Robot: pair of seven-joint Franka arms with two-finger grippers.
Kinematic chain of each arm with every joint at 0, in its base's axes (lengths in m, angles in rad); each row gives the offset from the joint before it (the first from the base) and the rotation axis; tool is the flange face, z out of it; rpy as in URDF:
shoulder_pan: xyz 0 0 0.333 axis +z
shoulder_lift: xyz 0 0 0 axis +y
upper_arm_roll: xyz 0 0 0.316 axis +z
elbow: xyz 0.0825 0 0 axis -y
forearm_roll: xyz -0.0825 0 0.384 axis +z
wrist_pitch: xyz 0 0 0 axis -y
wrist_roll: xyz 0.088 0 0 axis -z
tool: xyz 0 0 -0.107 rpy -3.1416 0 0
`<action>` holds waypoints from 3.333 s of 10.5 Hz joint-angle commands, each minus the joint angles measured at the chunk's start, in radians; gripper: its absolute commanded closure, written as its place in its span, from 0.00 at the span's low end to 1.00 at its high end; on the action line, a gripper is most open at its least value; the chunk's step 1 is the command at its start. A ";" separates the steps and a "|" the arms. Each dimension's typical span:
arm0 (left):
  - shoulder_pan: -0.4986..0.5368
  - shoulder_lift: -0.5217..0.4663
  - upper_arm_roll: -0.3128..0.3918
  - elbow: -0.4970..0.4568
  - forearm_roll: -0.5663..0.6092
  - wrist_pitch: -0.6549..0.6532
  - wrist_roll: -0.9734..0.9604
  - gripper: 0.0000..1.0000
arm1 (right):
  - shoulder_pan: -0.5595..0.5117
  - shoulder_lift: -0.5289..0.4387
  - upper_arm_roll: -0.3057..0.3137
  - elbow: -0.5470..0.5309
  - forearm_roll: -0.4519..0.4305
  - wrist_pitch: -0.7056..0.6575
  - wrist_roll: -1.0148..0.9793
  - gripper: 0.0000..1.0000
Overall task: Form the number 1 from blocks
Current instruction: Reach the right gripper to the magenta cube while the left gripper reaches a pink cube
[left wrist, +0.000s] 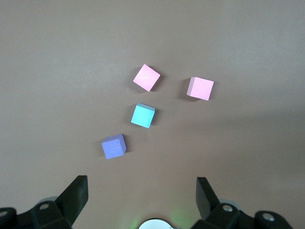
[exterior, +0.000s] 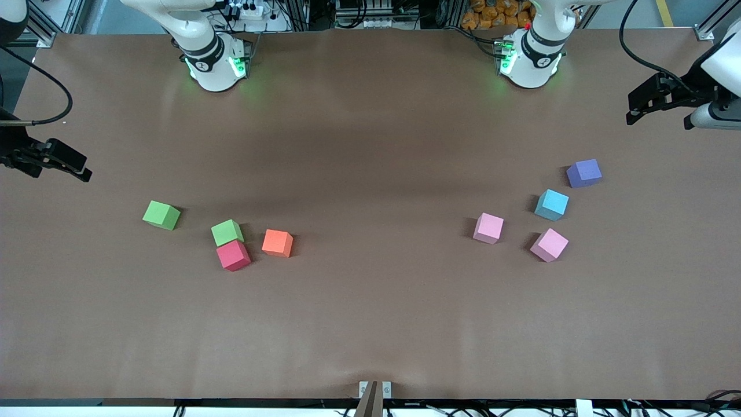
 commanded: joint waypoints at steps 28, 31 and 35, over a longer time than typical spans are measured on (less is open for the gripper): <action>-0.001 0.458 0.004 -0.397 -0.009 0.795 -0.427 0.00 | 0.051 0.093 0.003 0.012 0.008 0.101 0.002 0.00; 0.016 0.427 0.006 -0.547 -0.009 0.989 -0.536 0.00 | 0.051 0.111 0.004 -0.005 0.008 0.139 -0.001 0.00; 0.015 0.439 0.006 -0.607 0.064 1.066 -0.748 0.00 | 0.100 0.163 0.004 -0.022 0.008 0.199 -0.021 0.00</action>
